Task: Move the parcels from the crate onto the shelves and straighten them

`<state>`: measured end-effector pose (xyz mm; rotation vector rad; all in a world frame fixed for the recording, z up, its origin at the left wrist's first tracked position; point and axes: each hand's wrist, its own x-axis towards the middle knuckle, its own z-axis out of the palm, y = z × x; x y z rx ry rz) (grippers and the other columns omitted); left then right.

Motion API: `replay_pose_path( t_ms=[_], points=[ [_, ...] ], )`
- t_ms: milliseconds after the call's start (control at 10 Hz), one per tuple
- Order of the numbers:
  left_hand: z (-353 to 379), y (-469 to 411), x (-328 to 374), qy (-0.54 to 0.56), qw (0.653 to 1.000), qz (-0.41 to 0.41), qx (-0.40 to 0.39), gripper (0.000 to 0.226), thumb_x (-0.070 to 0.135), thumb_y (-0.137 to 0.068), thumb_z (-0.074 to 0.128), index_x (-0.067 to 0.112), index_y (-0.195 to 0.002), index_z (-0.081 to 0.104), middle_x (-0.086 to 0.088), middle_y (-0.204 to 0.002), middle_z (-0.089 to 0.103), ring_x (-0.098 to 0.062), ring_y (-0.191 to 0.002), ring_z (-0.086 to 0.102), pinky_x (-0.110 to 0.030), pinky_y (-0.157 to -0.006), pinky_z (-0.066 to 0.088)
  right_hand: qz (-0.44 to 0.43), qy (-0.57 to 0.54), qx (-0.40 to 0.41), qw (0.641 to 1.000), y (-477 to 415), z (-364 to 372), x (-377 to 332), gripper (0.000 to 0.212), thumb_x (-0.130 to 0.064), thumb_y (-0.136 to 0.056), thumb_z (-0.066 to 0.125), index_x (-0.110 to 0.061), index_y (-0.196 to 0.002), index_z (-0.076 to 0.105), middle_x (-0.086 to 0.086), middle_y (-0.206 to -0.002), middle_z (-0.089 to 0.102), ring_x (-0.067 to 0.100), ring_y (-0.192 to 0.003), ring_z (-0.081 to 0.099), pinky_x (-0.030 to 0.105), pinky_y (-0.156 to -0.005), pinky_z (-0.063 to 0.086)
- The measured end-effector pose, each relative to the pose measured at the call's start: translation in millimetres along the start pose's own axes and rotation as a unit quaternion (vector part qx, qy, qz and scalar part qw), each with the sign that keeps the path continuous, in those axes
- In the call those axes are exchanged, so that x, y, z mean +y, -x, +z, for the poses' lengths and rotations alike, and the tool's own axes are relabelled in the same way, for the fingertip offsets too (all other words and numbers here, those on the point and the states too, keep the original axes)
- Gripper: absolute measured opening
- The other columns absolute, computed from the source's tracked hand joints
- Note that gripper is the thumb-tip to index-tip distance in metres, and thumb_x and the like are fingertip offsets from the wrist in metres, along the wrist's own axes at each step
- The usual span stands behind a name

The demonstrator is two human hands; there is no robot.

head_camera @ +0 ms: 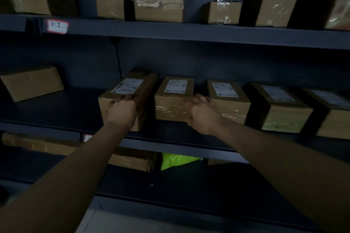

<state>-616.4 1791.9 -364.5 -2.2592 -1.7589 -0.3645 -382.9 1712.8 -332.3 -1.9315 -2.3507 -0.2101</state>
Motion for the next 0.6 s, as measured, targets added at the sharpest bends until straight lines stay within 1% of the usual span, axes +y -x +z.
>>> replay_pose_path(
  t_ms=[100,200,300,400,500,600],
  points=[
    [-4,0,7,0.069,0.996,-0.046,-0.015,0.049,0.009,-0.094,0.052,0.008,-0.142,0.039,-0.018,-0.139,0.045,-0.036,-0.126,0.043,-0.046,-0.105,0.036,0.028,0.027,0.018,0.999,10,-7,9,0.053,-0.024,-0.094,0.055,-0.009,-0.142,0.039,0.012,-0.141,0.046,0.028,-0.134,0.035,0.036,-0.108,0.028],
    [-18,7,30,0.132,0.989,-0.055,0.036,0.035,0.006,-0.094,0.049,-0.002,-0.128,0.052,-0.025,-0.125,0.055,-0.038,-0.112,0.052,-0.043,-0.092,0.045,0.079,0.053,0.035,0.995,24,-20,20,0.027,-0.023,-0.096,0.049,-0.007,-0.116,0.058,0.014,-0.115,0.062,0.029,-0.109,0.054,0.032,-0.08,0.039],
    [-38,13,67,0.149,0.986,0.005,0.073,0.028,0.006,-0.09,0.05,0.005,-0.115,0.062,-0.019,-0.112,0.061,-0.035,-0.1,0.056,-0.041,-0.083,0.048,0.09,0.068,0.043,0.993,38,-30,38,0.027,-0.025,-0.096,0.049,-0.006,-0.112,0.06,0.017,-0.114,0.063,0.032,-0.11,0.053,0.034,-0.089,0.04],
    [-59,14,117,0.139,0.987,0.061,0.057,0.03,0.01,-0.091,0.05,0.01,-0.119,0.059,-0.015,-0.117,0.058,-0.034,-0.104,0.054,-0.04,-0.086,0.044,0.113,0.079,0.043,0.99,53,-36,59,0.032,-0.026,-0.094,0.054,-0.01,-0.121,0.06,0.016,-0.12,0.061,0.032,-0.116,0.05,0.036,-0.095,0.04],
    [-75,18,168,0.145,0.98,0.115,0.068,0.025,0.013,-0.091,0.049,0.009,-0.113,0.06,-0.015,-0.113,0.06,-0.033,-0.103,0.055,-0.036,-0.081,0.039,0.133,0.083,0.049,0.986,73,-35,84,0.032,-0.024,-0.091,0.057,-0.011,-0.121,0.059,0.015,-0.118,0.062,0.032,-0.116,0.05,0.037,-0.098,0.038],
    [-80,22,212,0.136,0.978,0.147,0.058,0.03,0.016,-0.091,0.051,0.013,-0.12,0.059,-0.013,-0.116,0.06,-0.032,-0.105,0.055,-0.039,-0.087,0.041,0.157,0.088,0.026,0.983,96,-34,111,0.032,-0.023,-0.091,0.056,-0.013,-0.121,0.059,0.013,-0.119,0.061,0.032,-0.118,0.047,0.039,-0.101,0.035]
  ],
)
